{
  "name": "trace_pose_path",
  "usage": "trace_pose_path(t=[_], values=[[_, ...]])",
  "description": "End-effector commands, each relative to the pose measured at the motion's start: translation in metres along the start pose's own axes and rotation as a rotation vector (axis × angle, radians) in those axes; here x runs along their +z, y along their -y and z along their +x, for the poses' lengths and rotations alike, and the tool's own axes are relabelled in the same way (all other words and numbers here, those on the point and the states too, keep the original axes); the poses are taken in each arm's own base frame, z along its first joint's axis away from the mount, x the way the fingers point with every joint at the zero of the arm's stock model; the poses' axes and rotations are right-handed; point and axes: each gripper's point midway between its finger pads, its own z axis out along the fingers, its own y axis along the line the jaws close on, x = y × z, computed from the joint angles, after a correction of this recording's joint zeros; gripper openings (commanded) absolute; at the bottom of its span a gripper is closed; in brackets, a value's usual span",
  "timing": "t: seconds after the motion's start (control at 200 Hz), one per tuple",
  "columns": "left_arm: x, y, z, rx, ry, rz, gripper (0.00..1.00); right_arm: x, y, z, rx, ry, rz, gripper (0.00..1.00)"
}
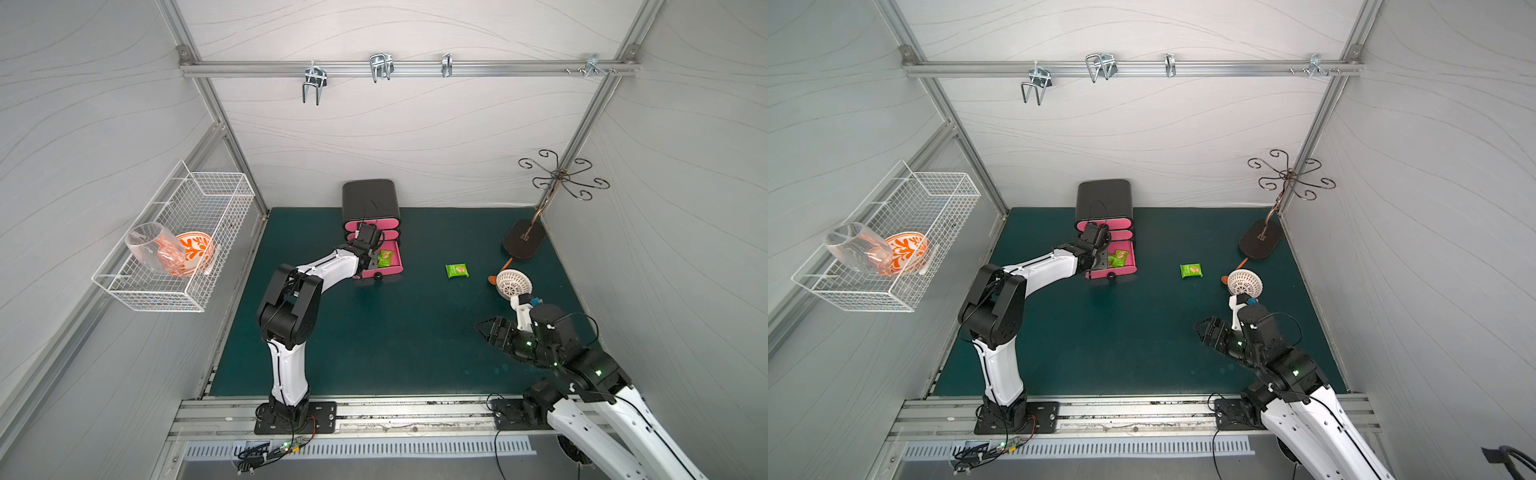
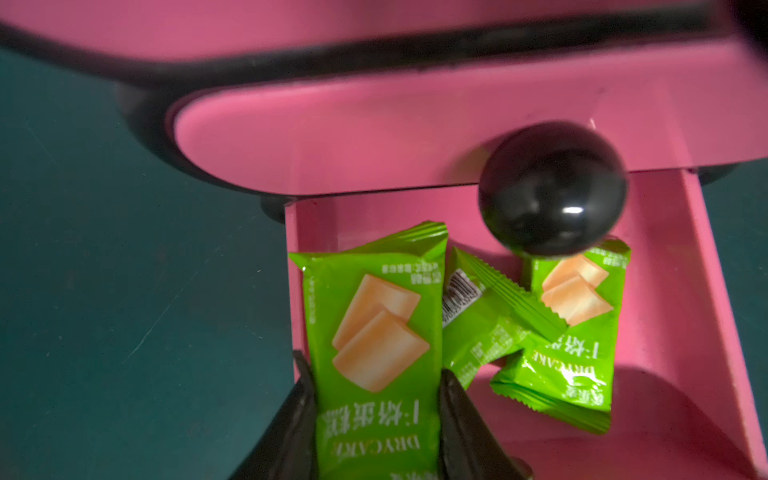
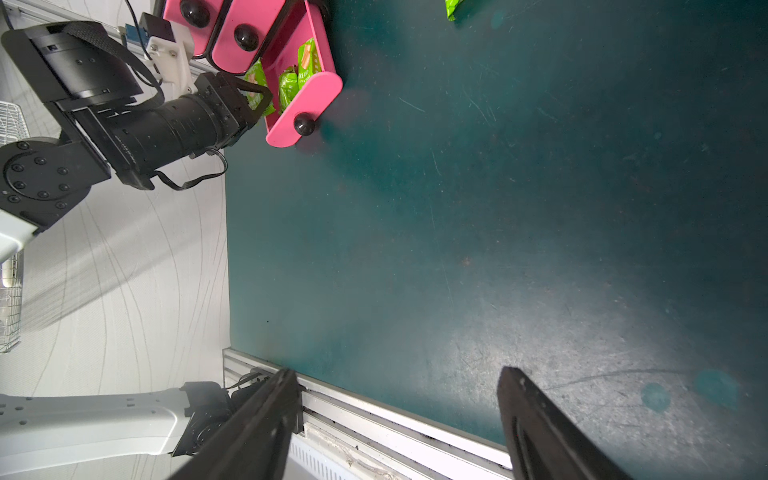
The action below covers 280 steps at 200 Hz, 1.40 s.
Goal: Place the cookies into the drawer by color
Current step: Place the cookie in the drawer.
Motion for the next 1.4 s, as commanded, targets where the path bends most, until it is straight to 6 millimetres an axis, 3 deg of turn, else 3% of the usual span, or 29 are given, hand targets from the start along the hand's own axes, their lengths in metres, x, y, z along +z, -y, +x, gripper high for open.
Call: trace_pose_path(t=[0.0, 0.31, 0.415, 0.49, 0.585, 0.65, 0.78, 0.89, 0.975, 1.125, 1.235, 1.395], values=[[0.003, 0.004, -0.018, -0.014, 0.039, 0.004, 0.44, -0.006, -0.003, -0.002, -0.009, 0.008, -0.005, 0.80], [-0.019, -0.001, -0.030, -0.020, 0.077, 0.014, 0.67, -0.005, -0.004, -0.001, -0.009, 0.002, -0.011, 0.80], [-0.034, 0.000, -0.036, -0.036, 0.091, 0.045, 0.64, -0.004, -0.004, -0.001, -0.009, -0.002, -0.011, 0.80], [-0.054, 0.012, -0.041, -0.087, 0.106, 0.148, 0.59, -0.003, -0.004, -0.001, -0.009, -0.003, -0.010, 0.80], [-0.093, 0.045, -0.047, -0.138, 0.176, 0.344, 0.53, -0.003, -0.003, -0.002, -0.010, 0.005, -0.009, 0.80], [-0.123, 0.079, -0.047, -0.099, 0.233, 0.477, 0.51, -0.003, -0.002, -0.004, -0.012, 0.019, -0.001, 0.80], [-0.173, 0.161, -0.035, 0.131, 0.295, 0.688, 0.51, -0.006, -0.003, -0.009, -0.035, 0.040, 0.010, 0.80], [-0.192, 0.226, -0.017, 0.365, 0.299, 0.817, 0.50, -0.011, -0.003, -0.012, -0.054, 0.053, 0.024, 0.80], [-0.183, 0.268, -0.004, 0.487, 0.273, 0.856, 0.50, -0.016, -0.002, -0.012, -0.057, 0.063, 0.030, 0.80], [-0.140, 0.323, 0.002, 0.496, 0.203, 0.870, 0.52, -0.022, -0.001, -0.010, -0.049, 0.076, 0.017, 0.80], [-0.111, 0.348, -0.003, 0.441, 0.202, 0.860, 0.54, -0.025, 0.001, -0.008, -0.040, 0.077, 0.018, 0.80], [-0.075, 0.368, -0.006, 0.366, 0.195, 0.863, 0.61, -0.025, 0.003, -0.006, -0.041, 0.074, 0.024, 0.80]])
